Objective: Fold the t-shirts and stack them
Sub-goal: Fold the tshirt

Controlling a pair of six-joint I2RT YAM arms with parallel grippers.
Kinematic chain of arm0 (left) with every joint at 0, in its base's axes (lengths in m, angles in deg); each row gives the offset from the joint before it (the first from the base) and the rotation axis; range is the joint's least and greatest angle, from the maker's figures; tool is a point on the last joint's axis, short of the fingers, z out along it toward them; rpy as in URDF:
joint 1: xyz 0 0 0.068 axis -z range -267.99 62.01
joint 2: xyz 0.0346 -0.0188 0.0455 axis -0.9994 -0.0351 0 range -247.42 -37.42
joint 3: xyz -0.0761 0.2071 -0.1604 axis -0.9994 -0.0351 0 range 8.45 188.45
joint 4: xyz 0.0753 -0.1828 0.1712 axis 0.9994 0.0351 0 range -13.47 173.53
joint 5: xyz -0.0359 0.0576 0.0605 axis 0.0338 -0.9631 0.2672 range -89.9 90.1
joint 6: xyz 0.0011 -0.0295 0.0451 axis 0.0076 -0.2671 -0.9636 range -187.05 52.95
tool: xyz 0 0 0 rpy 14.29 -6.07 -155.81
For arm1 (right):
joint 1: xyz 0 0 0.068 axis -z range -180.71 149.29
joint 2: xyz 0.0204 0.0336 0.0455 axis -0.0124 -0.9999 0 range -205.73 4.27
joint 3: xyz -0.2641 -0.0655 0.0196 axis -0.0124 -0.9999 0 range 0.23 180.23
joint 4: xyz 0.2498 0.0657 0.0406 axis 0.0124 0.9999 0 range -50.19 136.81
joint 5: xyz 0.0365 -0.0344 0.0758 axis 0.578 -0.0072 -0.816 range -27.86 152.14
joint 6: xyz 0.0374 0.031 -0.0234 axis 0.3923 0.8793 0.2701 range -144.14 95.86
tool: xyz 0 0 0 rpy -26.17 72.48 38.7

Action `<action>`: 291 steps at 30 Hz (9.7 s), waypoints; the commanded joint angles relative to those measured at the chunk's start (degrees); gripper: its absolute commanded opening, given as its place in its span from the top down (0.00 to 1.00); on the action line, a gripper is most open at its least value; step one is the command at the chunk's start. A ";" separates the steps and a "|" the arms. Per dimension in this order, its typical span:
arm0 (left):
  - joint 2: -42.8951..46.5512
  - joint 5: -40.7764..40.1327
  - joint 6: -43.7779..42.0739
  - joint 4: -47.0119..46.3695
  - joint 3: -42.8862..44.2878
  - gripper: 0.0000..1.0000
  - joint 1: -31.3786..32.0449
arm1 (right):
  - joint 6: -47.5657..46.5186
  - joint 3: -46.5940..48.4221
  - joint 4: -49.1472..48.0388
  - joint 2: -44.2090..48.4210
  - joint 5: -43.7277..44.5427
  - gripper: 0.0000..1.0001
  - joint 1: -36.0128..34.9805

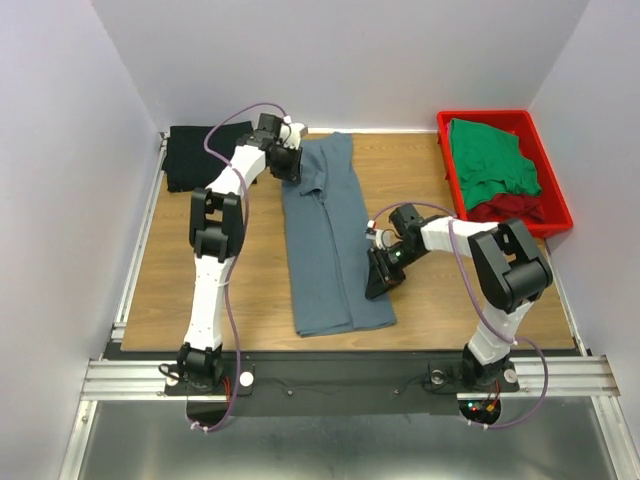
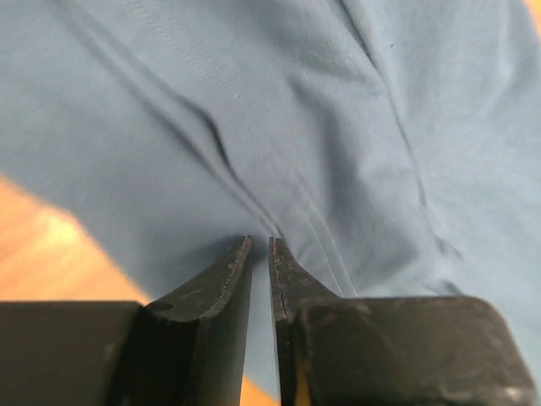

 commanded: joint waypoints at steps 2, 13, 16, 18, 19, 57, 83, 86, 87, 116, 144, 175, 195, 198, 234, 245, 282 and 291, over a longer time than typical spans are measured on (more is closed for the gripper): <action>16.88 3.89 -0.14 -4.85 -7.53 0.73 -0.71 | 2.73 -1.49 -5.75 -0.91 -3.81 0.68 -3.73; 35.17 11.10 -5.93 -8.54 -39.96 0.73 -0.53 | 7.75 -2.38 -11.20 3.56 -6.89 0.59 -8.84; 40.01 13.03 -10.59 -9.77 -47.98 0.71 -0.53 | 6.08 0.86 -11.02 9.36 -5.32 0.49 -8.84; 41.51 12.69 -11.21 -9.95 -50.88 0.70 -0.53 | 5.37 3.15 -10.94 11.30 -2.25 0.40 -8.84; 40.99 12.42 -11.56 -9.95 -50.88 0.70 -0.44 | 4.50 6.55 -10.85 11.31 -1.10 0.38 -8.75; -2.70 15.41 0.31 -4.15 0.18 0.75 -3.17 | 17.25 72.15 -17.18 -46.26 16.84 0.52 4.70; 75.67 9.16 -39.48 -1.18 -56.38 0.01 -2.55 | -36.53 28.05 7.49 22.63 11.03 0.00 0.67; 82.43 11.01 -48.19 4.81 -65.34 0.03 -0.28 | -42.52 19.65 13.84 26.76 17.26 0.00 -4.96; 84.12 10.49 -52.56 6.38 -67.65 0.05 1.74 | -44.36 17.07 14.37 28.34 19.63 0.00 -7.84; 91.34 2.84 -67.99 -9.77 -104.23 0.35 22.59 | -63.09 -26.46 -19.72 35.48 23.87 0.42 -26.24; 72.97 1.26 -67.81 -10.57 -97.02 0.82 23.73 | -56.86 -23.74 -20.96 27.57 23.52 0.99 -26.24; 70.96 10.48 -66.22 -3.27 -77.17 1.00 12.57 | -61.51 -1.25 -10.49 25.29 19.57 0.99 -12.72; 41.96 13.30 -77.04 -3.09 -51.15 1.00 0.53 | -69.95 22.66 -13.75 -1.60 12.18 0.99 -1.37; 38.27 13.21 -77.48 -2.74 -47.11 1.00 -0.26 | -70.65 26.44 -13.75 -5.56 11.57 0.99 -0.66; 50.78 16.99 -70.97 -3.97 -51.82 0.38 -4.57 | -63.35 19.18 -13.66 6.11 12.45 0.40 -1.27; 63.48 7.51 -71.07 -19.60 -80.75 0.39 2.54 | -64.06 5.89 -15.94 8.86 18.59 0.51 -10.77; 50.48 1.87 -73.53 -24.37 -79.71 0.79 6.77 | -62.65 0.61 -26.84 0.76 27.47 0.74 -13.14; 51.52 3.72 -74.93 -20.94 -78.48 1.00 6.24 | -61.43 0.35 -26.76 3.65 28.97 1.00 -13.14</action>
